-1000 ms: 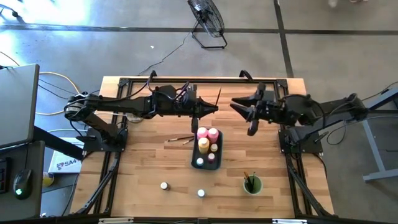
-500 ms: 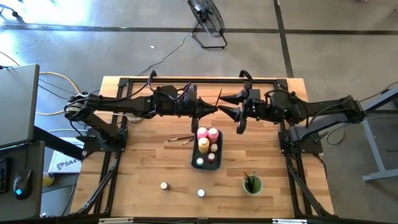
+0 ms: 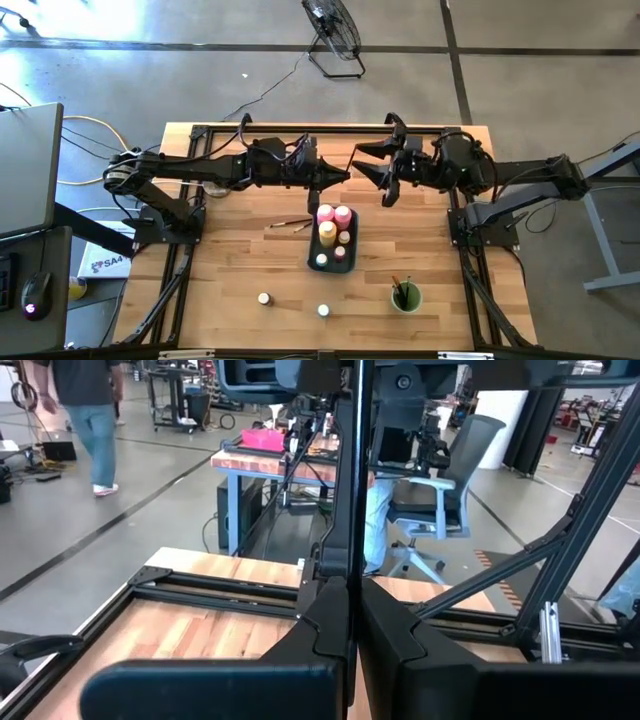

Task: Pick & Place Paint Supplies
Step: Put the black and gold paint brush into the green cup

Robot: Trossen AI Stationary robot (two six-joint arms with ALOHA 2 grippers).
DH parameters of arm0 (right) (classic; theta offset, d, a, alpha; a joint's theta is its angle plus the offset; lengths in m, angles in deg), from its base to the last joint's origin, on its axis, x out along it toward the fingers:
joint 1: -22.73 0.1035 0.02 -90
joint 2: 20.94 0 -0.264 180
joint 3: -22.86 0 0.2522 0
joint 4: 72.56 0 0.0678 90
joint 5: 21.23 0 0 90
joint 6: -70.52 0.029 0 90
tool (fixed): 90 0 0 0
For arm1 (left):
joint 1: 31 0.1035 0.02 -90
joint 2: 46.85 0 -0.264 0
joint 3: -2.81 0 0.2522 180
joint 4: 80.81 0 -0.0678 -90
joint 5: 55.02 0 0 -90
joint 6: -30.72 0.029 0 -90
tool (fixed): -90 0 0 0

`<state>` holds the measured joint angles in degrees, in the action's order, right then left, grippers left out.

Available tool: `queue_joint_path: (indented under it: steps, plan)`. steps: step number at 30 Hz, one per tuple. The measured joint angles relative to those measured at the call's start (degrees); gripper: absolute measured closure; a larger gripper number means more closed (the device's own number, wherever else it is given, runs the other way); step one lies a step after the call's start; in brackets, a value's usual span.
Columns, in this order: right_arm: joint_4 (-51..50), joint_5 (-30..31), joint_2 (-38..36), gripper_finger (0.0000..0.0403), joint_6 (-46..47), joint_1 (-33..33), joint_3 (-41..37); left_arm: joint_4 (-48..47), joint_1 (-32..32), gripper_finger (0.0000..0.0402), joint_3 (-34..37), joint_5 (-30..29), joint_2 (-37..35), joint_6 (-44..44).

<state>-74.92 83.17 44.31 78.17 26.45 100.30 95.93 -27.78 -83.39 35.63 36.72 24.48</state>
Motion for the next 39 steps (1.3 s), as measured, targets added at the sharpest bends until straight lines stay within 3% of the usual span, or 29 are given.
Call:
queue_joint_path:
  steps: [15, 39]
  plan:
    - [2.91, -2.63, 3.39, 0.0233, -0.24, -0.92, -0.01, -0.09, 0.02, 0.04, 0.0, 0.0, 0.0, -0.02]
    - [4.28, -1.09, 3.34, 0.0382, -0.39, -0.92, -0.04, -0.46, 0.0, 0.04, 0.0, 0.07, 0.0, 0.0]
